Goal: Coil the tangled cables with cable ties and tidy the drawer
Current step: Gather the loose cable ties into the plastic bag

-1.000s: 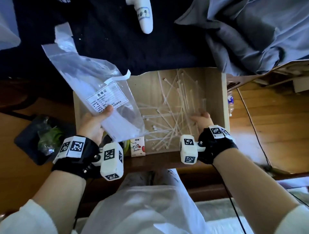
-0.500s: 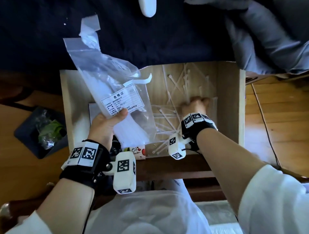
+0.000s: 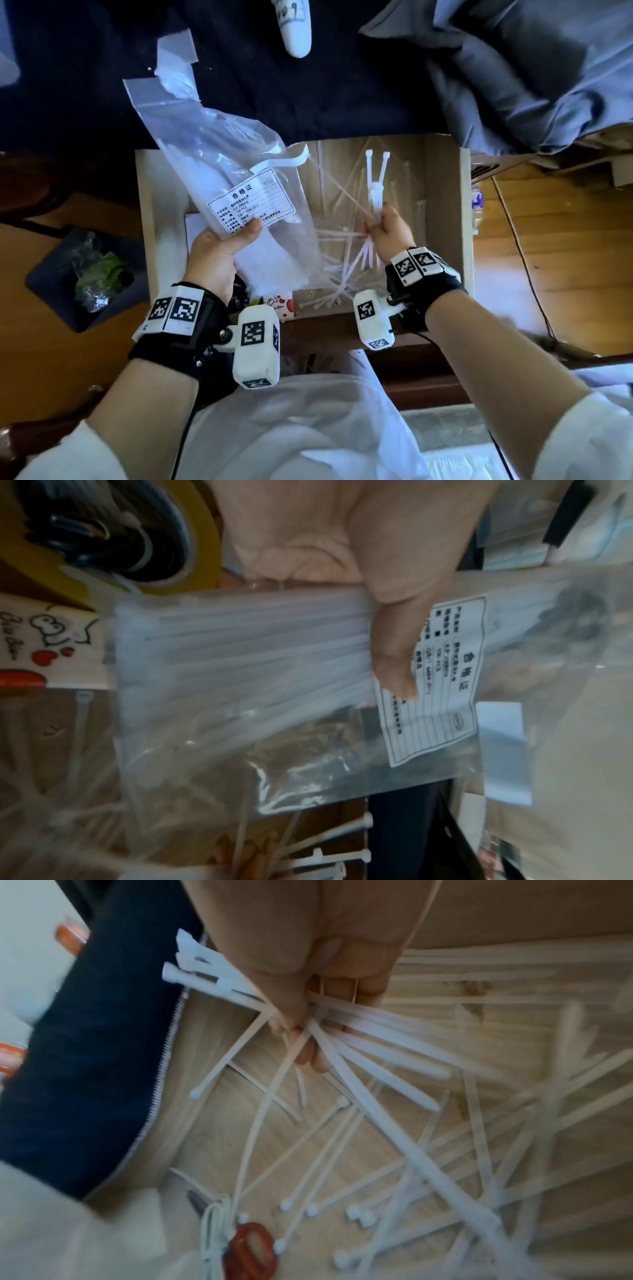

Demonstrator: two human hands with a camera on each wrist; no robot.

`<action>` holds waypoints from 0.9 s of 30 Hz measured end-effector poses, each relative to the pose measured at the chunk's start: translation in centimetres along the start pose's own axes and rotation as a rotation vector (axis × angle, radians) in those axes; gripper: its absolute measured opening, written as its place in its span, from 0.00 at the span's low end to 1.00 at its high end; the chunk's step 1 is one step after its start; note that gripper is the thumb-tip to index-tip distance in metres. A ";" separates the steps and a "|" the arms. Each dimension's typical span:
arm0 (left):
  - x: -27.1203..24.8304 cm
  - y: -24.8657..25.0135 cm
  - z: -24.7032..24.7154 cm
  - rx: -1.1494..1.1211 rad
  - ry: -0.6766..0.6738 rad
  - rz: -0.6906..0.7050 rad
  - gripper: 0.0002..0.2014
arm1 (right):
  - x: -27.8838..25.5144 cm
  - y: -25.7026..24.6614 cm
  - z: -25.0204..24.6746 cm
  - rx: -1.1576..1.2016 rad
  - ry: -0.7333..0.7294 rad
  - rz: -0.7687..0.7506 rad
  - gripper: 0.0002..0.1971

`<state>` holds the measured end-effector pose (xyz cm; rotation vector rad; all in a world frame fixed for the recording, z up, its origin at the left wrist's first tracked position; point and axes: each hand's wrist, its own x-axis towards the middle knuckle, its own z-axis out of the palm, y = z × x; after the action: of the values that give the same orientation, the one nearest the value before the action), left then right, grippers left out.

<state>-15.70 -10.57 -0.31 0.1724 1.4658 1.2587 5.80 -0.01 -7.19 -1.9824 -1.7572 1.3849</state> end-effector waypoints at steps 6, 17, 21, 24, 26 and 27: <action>-0.4 1.3 0.2 -0.062 -0.009 0.027 0.29 | -2.6 -1.3 -0.4 0.327 0.038 -0.042 0.03; -2.3 4.9 -1.6 -0.122 -0.135 0.040 0.47 | -5.3 -5.0 -3.6 0.441 0.115 -0.170 0.05; -2.4 5.0 -3.2 -0.240 -0.208 0.013 0.48 | -5.3 -5.0 -3.0 0.473 0.162 -0.147 0.11; -2.7 5.3 -4.2 -0.275 -0.253 -0.017 0.65 | -4.7 -5.1 -2.8 0.431 0.300 -0.117 0.14; -2.6 5.2 -4.2 -0.276 -0.285 -0.002 0.57 | -4.3 -5.2 -3.1 0.402 0.404 -0.088 0.16; -2.6 5.1 -3.9 -0.275 -0.282 -0.003 0.51 | -4.2 -5.2 -3.2 0.397 0.438 -0.069 0.16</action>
<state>-20.45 -12.53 4.36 0.1556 1.0418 1.3597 4.87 -0.54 0.12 -1.8105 -1.2367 1.0675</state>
